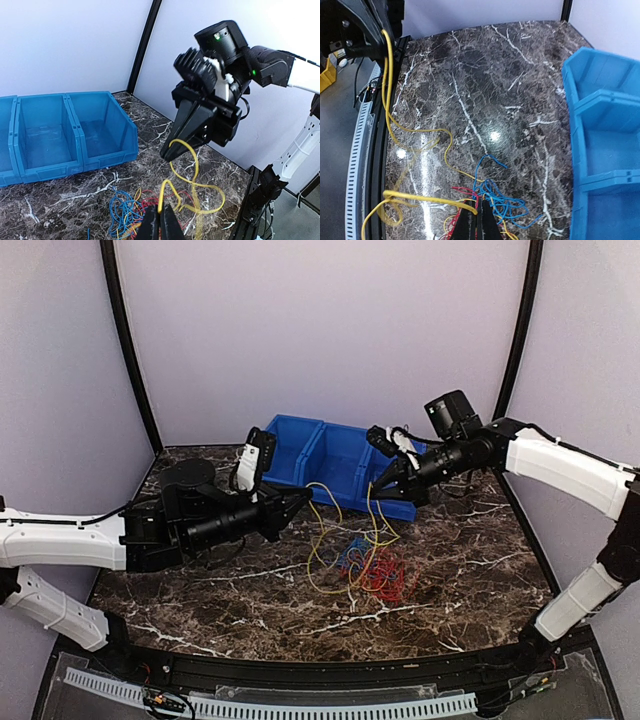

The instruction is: Untangle the cables

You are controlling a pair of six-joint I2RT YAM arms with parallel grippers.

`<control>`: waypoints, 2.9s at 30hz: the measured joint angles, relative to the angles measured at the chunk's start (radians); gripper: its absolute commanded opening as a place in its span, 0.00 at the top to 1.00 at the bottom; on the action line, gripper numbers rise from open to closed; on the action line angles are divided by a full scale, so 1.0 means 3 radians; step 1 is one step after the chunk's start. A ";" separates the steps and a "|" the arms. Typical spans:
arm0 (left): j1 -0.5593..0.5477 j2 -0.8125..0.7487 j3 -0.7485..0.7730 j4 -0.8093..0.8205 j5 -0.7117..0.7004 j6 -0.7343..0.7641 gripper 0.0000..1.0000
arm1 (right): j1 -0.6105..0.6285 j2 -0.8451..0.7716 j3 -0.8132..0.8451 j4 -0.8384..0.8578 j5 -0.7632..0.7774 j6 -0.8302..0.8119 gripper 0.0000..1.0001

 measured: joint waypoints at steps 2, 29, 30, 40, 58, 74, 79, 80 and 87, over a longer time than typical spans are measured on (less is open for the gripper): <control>0.0000 0.0031 -0.0008 0.0100 0.0041 0.0000 1.00 | 0.0000 0.0072 -0.0052 -0.0003 -0.0064 0.0055 1.00; 0.0022 -0.0898 0.2131 -0.1236 -0.1816 0.1433 1.00 | 0.0122 0.0624 -0.0374 0.0299 0.0243 -0.0267 0.24; 0.0022 -0.0898 0.2169 -0.1254 -0.1898 0.1488 1.00 | 0.0156 0.0721 -0.0342 0.0303 0.0278 -0.0287 0.22; 0.0036 -0.0460 0.2637 -0.1532 -0.2229 0.1815 1.00 | 0.0397 0.1270 -0.0276 0.0331 0.0621 -0.0369 0.31; 0.0876 0.0114 0.2725 -0.2677 -0.1363 0.1013 1.00 | -0.0160 0.0582 -0.1223 0.0173 0.1294 -0.0593 0.42; 0.0971 -0.0281 0.1369 -0.2499 -0.0539 0.0496 1.00 | -0.0253 -0.0017 -0.0381 -0.0474 0.1419 -0.0680 0.26; 0.0971 -0.0455 0.0886 -0.2487 -0.0226 0.0331 1.00 | -0.0233 0.0586 0.0019 -0.0225 0.1611 -0.0504 0.28; 0.0971 -0.0502 0.0844 -0.2491 -0.0191 0.0306 1.00 | -0.0231 0.0741 0.0106 -0.0183 0.1658 -0.0479 0.28; 0.0971 -0.0968 0.0791 -0.2506 -0.0120 0.0235 1.00 | -0.0219 0.1484 0.0551 -0.0085 0.1851 -0.0413 0.29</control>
